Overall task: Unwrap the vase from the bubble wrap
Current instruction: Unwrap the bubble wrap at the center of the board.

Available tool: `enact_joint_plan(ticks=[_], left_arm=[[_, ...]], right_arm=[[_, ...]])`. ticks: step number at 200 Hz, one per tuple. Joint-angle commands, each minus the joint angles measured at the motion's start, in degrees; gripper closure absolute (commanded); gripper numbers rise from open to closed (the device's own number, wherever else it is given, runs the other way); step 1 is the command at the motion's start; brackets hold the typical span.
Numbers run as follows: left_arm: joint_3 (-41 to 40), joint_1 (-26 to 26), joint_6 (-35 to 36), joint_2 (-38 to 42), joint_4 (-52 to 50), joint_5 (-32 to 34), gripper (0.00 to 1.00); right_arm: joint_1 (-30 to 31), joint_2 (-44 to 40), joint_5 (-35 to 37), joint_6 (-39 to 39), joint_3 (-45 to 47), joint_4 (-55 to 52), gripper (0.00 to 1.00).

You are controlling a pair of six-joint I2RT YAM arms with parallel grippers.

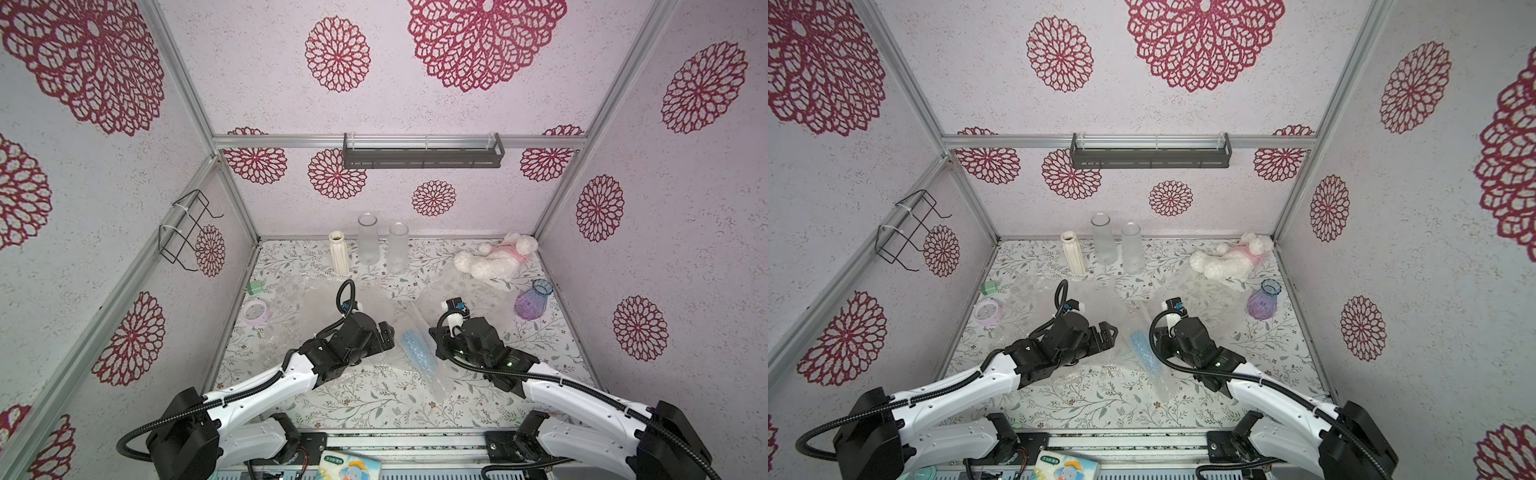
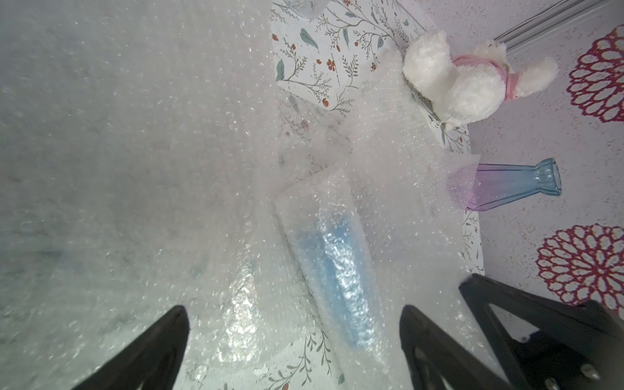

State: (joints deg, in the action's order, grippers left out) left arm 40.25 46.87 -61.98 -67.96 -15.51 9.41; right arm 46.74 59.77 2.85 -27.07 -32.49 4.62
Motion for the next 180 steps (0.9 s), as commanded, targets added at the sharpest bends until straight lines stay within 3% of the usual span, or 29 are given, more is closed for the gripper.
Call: enact_joint_plan(ticks=[1,61,106,174,180], left_arm=[[-0.21,-0.36,-0.93,-1.28,3.23,-1.2,0.0],[1.23,2.79,-2.6,-9.88,6.45,-4.53,0.03],[3.35,5.97,-3.5,-12.08,3.15,-1.75,0.07],[7.66,8.1,-2.2,-5.41,-6.48,7.07,0.11],[8.3,8.23,-1.14,-5.34,-7.36,7.51,0.11]], right_arm=[[1.72,-0.86,1.28,-0.86,-3.46,-0.62,1.0],[1.32,1.11,6.55,-2.3,-4.77,-3.83,1.0],[-0.9,1.12,6.73,-3.47,-2.52,-2.96,1.0],[-6.26,-1.75,5.69,-5.06,2.52,-1.62,1.0],[-7.14,-1.99,4.64,-5.18,2.96,-1.24,0.94]])
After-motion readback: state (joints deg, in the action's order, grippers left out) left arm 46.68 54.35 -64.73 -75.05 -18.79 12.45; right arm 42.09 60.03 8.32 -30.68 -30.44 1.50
